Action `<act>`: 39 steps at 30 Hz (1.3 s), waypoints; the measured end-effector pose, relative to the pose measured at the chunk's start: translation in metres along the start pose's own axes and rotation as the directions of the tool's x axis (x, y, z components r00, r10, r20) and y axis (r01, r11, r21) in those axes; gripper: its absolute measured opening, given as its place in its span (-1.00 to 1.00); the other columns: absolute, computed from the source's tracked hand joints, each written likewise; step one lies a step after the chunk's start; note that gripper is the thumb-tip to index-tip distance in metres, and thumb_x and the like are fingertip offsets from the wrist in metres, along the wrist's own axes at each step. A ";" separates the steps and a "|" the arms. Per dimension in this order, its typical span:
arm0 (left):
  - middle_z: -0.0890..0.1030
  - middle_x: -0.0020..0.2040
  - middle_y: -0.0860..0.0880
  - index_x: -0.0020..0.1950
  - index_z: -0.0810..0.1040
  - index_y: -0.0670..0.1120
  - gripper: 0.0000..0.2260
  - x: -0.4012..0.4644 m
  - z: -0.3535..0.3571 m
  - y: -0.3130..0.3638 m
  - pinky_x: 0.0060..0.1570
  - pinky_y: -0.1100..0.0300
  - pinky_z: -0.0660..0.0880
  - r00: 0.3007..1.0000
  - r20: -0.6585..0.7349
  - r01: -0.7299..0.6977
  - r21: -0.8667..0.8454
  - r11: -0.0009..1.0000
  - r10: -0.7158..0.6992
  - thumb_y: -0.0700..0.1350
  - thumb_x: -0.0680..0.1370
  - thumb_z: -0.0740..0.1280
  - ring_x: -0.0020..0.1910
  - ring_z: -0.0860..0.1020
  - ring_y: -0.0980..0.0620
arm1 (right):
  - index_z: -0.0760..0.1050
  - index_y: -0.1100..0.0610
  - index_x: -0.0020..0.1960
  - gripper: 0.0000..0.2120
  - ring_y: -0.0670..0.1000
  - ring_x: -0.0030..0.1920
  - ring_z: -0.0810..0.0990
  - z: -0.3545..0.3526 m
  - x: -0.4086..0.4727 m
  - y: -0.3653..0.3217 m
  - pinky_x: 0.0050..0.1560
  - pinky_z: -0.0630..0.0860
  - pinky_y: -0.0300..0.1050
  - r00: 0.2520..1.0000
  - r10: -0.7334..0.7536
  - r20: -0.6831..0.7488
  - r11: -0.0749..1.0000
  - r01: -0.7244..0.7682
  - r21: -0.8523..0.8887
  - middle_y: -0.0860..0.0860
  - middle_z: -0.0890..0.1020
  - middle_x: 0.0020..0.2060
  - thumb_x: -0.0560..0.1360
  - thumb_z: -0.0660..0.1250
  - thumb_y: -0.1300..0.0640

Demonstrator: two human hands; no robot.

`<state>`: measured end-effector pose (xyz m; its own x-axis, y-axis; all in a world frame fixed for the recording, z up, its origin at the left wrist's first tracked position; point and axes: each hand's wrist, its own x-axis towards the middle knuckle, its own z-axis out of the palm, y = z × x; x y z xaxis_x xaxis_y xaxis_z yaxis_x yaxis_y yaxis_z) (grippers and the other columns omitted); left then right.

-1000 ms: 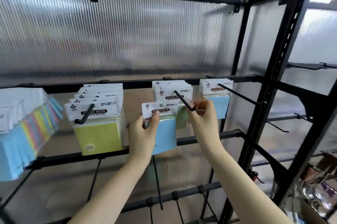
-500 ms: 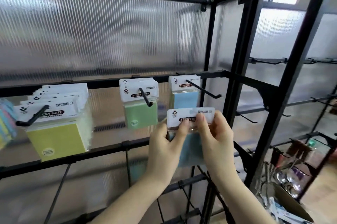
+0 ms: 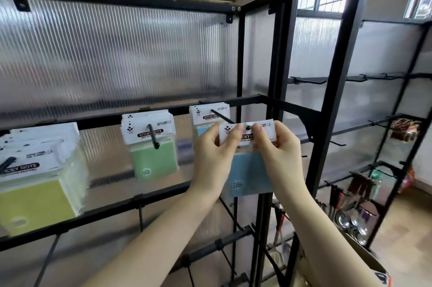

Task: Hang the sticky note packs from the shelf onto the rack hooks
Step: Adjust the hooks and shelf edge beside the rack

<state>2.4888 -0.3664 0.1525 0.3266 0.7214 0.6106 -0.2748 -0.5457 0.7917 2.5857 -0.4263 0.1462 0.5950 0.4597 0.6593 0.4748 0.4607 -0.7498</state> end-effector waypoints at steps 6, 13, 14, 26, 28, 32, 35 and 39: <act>0.50 -0.31 -0.20 -0.12 0.52 -0.28 -0.68 0.001 -0.001 -0.021 -0.30 0.30 0.36 0.999 -0.048 -0.007 0.011 1.000 0.007 0.00 0.53 0.35 -0.33 0.41 0.11 | 0.45 0.12 -0.26 -0.77 -0.24 -0.42 0.40 0.004 0.008 0.022 -0.36 0.32 -0.42 0.997 0.029 0.067 0.999 -0.028 -0.025 -0.15 0.50 -0.43 0.55 0.33 0.10; 0.44 -0.13 0.04 0.00 0.40 -0.11 -0.82 0.025 -0.015 -0.067 -0.10 0.43 0.37 0.955 -0.294 0.101 0.167 0.981 -0.048 -0.08 0.53 0.37 -0.11 0.44 0.07 | 0.44 0.10 0.05 -0.81 -0.15 -0.13 0.55 0.026 0.032 0.066 -0.19 0.44 -0.45 0.975 0.214 0.053 0.975 -0.210 -0.070 -0.08 0.57 -0.12 0.51 0.39 0.08; 0.43 -0.13 0.05 0.00 0.39 -0.10 -0.80 0.027 -0.016 -0.073 -0.13 0.47 0.36 0.943 -0.326 0.126 0.169 0.977 -0.066 -0.07 0.53 0.37 -0.12 0.44 0.08 | 0.43 0.08 0.07 -0.79 -0.15 -0.10 0.56 0.030 0.034 0.071 -0.19 0.45 -0.47 0.969 0.241 0.051 0.969 -0.237 -0.067 -0.08 0.57 -0.10 0.51 0.39 0.07; 0.45 -0.29 0.06 -0.12 0.37 -0.13 -0.72 0.054 -0.015 -0.099 -0.38 0.49 0.29 0.857 -0.462 0.325 0.137 0.936 -0.230 0.07 0.56 0.30 -0.32 0.41 0.22 | 0.44 0.15 0.11 -0.68 -0.09 -0.09 0.53 0.066 0.053 0.103 -0.18 0.40 -0.27 0.931 0.363 0.027 0.928 -0.359 -0.102 0.00 0.57 -0.05 0.50 0.37 -0.03; 0.46 -0.27 0.07 -0.08 0.39 -0.14 -0.68 0.051 -0.013 -0.100 -0.38 0.45 0.27 0.851 -0.452 0.356 0.126 0.926 -0.266 0.12 0.55 0.27 -0.30 0.42 0.23 | 0.47 0.19 0.11 -0.66 -0.07 -0.08 0.55 0.067 0.052 0.104 -0.19 0.41 -0.26 0.923 0.383 0.025 0.920 -0.379 -0.103 0.03 0.59 -0.04 0.51 0.35 -0.06; 0.53 -0.18 0.03 -0.09 0.39 -0.10 -0.71 0.038 -0.013 -0.099 -0.29 0.23 0.37 0.859 -0.397 0.411 0.162 0.897 -0.322 0.13 0.57 0.25 -0.19 0.50 0.06 | 0.46 0.19 0.09 -0.68 -0.12 -0.13 0.52 0.065 0.037 0.104 -0.16 0.42 -0.26 0.909 0.417 -0.002 0.899 -0.412 -0.145 -0.02 0.56 -0.10 0.53 0.33 -0.05; 0.56 0.05 -0.19 0.07 0.43 -0.24 -0.68 0.023 -0.017 -0.103 -0.10 0.15 0.42 0.855 -0.306 0.483 0.174 0.858 -0.419 0.03 0.60 0.22 0.03 0.53 -0.13 | 0.44 0.16 0.08 -0.74 -0.05 -0.10 0.53 0.059 0.017 0.107 -0.07 0.48 -0.12 0.887 0.461 -0.023 0.865 -0.455 -0.212 -0.01 0.55 -0.09 0.53 0.32 0.00; 0.56 0.14 -0.13 0.21 0.46 -0.25 -0.70 -0.008 -0.032 -0.107 -0.01 0.19 0.41 0.841 -0.171 0.541 0.261 0.799 -0.514 -0.06 0.63 0.18 0.14 0.52 -0.10 | 0.47 0.16 0.07 -0.80 -0.02 -0.15 0.53 0.050 -0.013 0.107 -0.18 0.40 -0.17 0.858 0.513 0.030 0.820 -0.479 -0.312 0.00 0.57 -0.14 0.57 0.24 0.05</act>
<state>2.4864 -0.2996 0.0626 0.2616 0.9596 0.1032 0.1928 -0.1568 0.9686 2.5957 -0.3451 0.0602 0.7344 0.6537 0.1826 0.3067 -0.0797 -0.9485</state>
